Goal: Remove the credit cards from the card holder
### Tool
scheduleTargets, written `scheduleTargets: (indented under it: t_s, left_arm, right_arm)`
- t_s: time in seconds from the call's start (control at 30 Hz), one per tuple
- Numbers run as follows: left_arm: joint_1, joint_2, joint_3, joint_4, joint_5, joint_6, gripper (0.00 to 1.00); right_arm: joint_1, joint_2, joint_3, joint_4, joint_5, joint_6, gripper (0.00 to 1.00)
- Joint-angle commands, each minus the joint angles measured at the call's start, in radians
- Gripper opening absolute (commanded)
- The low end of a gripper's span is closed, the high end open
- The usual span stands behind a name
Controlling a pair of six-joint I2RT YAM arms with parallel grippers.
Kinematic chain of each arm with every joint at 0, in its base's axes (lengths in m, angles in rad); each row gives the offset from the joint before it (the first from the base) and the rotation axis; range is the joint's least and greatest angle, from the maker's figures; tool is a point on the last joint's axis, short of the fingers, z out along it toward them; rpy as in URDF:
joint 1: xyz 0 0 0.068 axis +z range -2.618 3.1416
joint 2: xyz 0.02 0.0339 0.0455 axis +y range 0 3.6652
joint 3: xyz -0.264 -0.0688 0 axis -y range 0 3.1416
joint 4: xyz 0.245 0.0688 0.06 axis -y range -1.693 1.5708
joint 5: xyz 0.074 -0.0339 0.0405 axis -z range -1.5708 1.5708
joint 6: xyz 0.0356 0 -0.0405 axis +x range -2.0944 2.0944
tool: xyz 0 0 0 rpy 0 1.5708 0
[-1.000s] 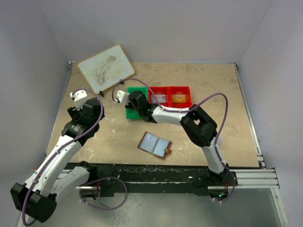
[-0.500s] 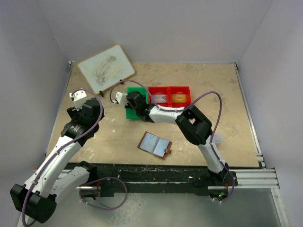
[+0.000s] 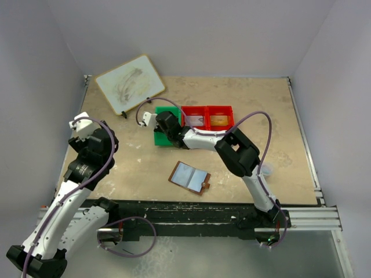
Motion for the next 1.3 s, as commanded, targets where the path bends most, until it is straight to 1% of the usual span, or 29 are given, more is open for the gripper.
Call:
scheduleTargets:
  t_s: [0.0, 0.03, 0.07, 0.4, 0.53, 0.63, 0.7, 0.83, 0.93, 1.0, 1.07, 1.17, 1.2, 1.27]
  left_arm:
    - [0.006, 0.006, 0.025, 0.022, -0.02, -0.004, 0.78]
    - [0.006, 0.01, 0.027, 0.022, -0.019, -0.004, 0.78]
    - [0.006, 0.014, 0.029, 0.02, -0.017, -0.004, 0.78]
    - [0.006, 0.022, 0.029, 0.024, -0.002, 0.004, 0.79]
    - [0.006, 0.02, 0.029, 0.025, -0.001, 0.005, 0.79]
    - [0.005, 0.022, 0.027, 0.026, 0.001, 0.007, 0.79]
    - [0.007, 0.023, 0.028, 0.026, 0.003, 0.007, 0.79]
    - [0.006, 0.027, 0.027, 0.028, 0.007, 0.009, 0.79]
    - [0.005, 0.03, 0.028, 0.027, 0.007, 0.011, 0.79]
    - [0.005, 0.03, 0.027, 0.027, 0.008, 0.011, 0.79]
    - [0.006, 0.03, 0.028, 0.027, 0.011, 0.012, 0.79]
    - [0.006, 0.024, 0.029, 0.026, 0.013, 0.013, 0.79]
    - [0.007, 0.02, 0.029, 0.026, 0.013, 0.013, 0.79]
    - [0.006, 0.012, 0.028, 0.025, 0.014, 0.013, 0.79]
  right_arm:
    - [-0.004, 0.001, 0.035, 0.026, 0.006, 0.012, 0.24]
    - [-0.004, 0.002, 0.035, 0.027, 0.006, 0.012, 0.28]
    - [-0.004, 0.003, 0.035, 0.026, 0.007, 0.012, 0.3]
    - [-0.014, 0.001, 0.016, 0.016, 0.03, -0.011, 0.33]
    - [-0.015, 0.002, 0.016, -0.008, 0.015, 0.004, 0.26]
    - [-0.015, 0.007, 0.025, -0.011, 0.021, 0.012, 0.17]
    - [-0.015, 0.003, 0.028, -0.016, 0.008, 0.014, 0.14]
    - [-0.015, -0.006, 0.01, 0.009, -0.017, 0.002, 0.12]
    - [-0.015, 0.0, 0.016, 0.014, 0.007, 0.006, 0.12]
    - [-0.016, -0.012, 0.011, 0.027, 0.016, 0.034, 0.14]
    - [-0.017, -0.047, 0.003, 0.04, -0.012, 0.1, 0.17]
    - [-0.018, -0.155, -0.054, 0.102, -0.08, 0.244, 0.22]
    - [-0.018, -0.192, -0.081, 0.137, -0.079, 0.271, 0.23]
    - [-0.018, -0.272, -0.143, 0.18, -0.052, 0.396, 0.25]
